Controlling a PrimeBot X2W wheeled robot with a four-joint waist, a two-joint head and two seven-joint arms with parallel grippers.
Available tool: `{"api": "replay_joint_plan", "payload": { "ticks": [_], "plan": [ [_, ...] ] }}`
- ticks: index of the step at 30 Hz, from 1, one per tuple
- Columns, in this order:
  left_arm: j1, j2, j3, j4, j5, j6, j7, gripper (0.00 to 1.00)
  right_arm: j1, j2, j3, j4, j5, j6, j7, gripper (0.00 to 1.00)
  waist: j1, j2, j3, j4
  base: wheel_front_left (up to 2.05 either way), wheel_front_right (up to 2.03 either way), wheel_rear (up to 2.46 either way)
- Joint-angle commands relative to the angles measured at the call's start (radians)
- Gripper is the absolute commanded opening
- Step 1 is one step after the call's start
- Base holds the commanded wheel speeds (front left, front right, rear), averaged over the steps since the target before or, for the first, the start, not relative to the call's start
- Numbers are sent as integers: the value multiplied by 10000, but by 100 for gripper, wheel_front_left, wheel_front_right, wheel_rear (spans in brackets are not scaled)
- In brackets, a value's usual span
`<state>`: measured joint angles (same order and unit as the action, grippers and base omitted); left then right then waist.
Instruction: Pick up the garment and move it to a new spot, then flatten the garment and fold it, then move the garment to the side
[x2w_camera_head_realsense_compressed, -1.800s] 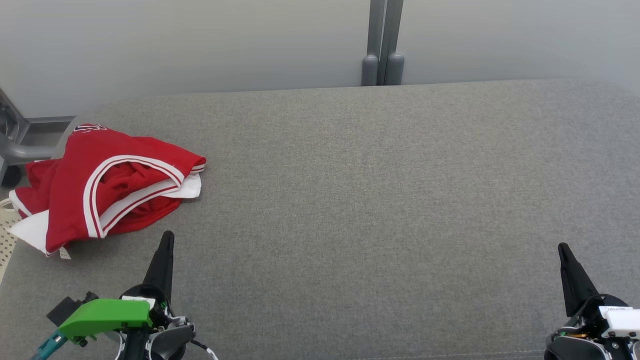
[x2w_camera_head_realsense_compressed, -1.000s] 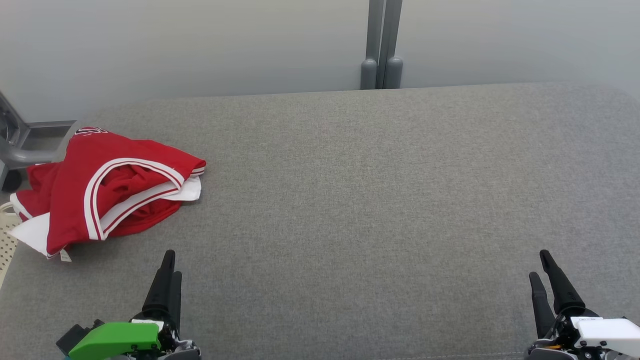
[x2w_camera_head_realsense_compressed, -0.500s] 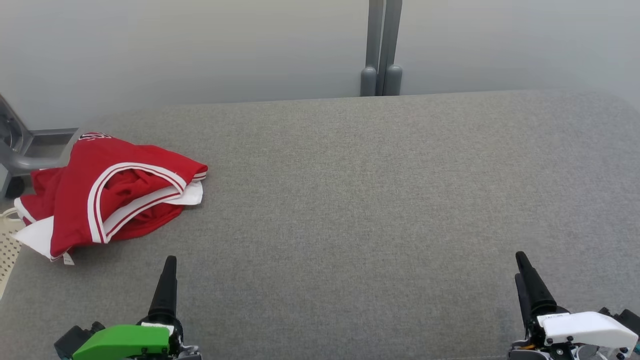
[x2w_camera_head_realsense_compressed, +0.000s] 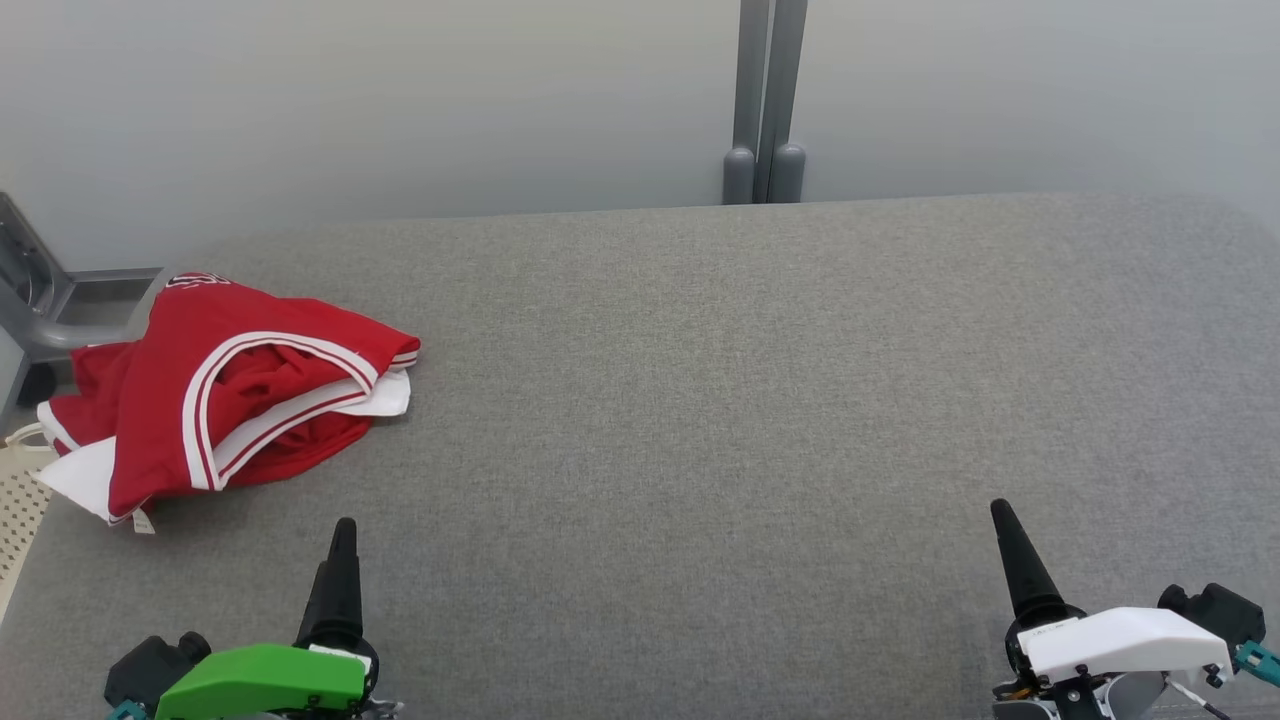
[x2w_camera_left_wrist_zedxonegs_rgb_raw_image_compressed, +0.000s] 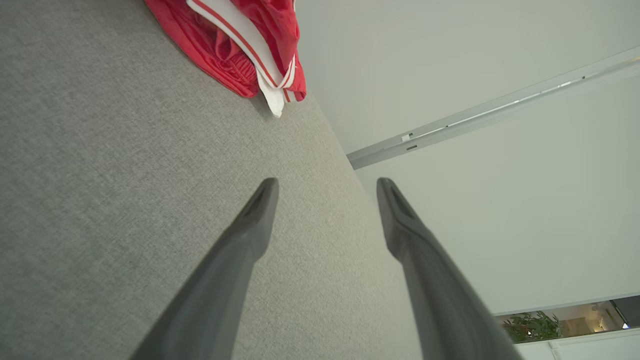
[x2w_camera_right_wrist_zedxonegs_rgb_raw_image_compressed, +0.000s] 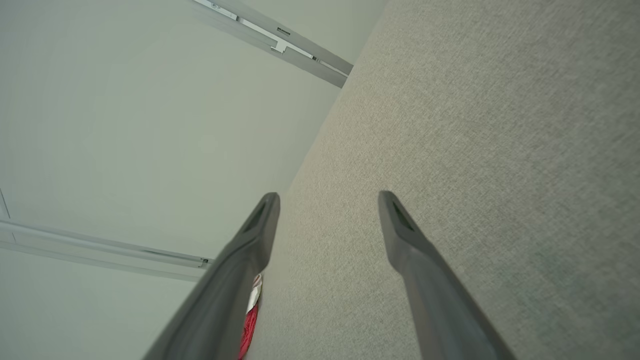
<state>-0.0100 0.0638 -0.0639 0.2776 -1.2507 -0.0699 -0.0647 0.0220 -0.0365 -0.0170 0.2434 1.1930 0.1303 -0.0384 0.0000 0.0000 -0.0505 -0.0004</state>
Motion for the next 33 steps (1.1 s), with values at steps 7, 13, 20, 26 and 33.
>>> {"api": "replay_joint_plan", "payload": {
  "ticks": [7,13,20,26,33],
  "plan": [
    [-100,111,-125,-35,1220,235,-313,100,-466,-81,-13,142,-2168,3,-133,100,0,0,-58,39,0,0,0],
    [-330,357,-458,189,3148,665,-658,100,-708,-95,173,140,-4423,4,271,100,0,0,-118,40,0,0,0],
    [-484,503,-719,354,4059,962,-844,100,-774,-102,325,58,-5306,4,222,100,0,0,-177,82,0,0,0],
    [-521,626,-831,402,4527,1119,-910,100,-809,-111,417,65,-5866,4,187,100,0,0,-213,87,0,0,0],
    [-494,756,-904,461,5038,1274,-1054,100,-850,-117,459,172,-6478,5,147,100,0,0,-280,96,0,0,0]
  ]
}}
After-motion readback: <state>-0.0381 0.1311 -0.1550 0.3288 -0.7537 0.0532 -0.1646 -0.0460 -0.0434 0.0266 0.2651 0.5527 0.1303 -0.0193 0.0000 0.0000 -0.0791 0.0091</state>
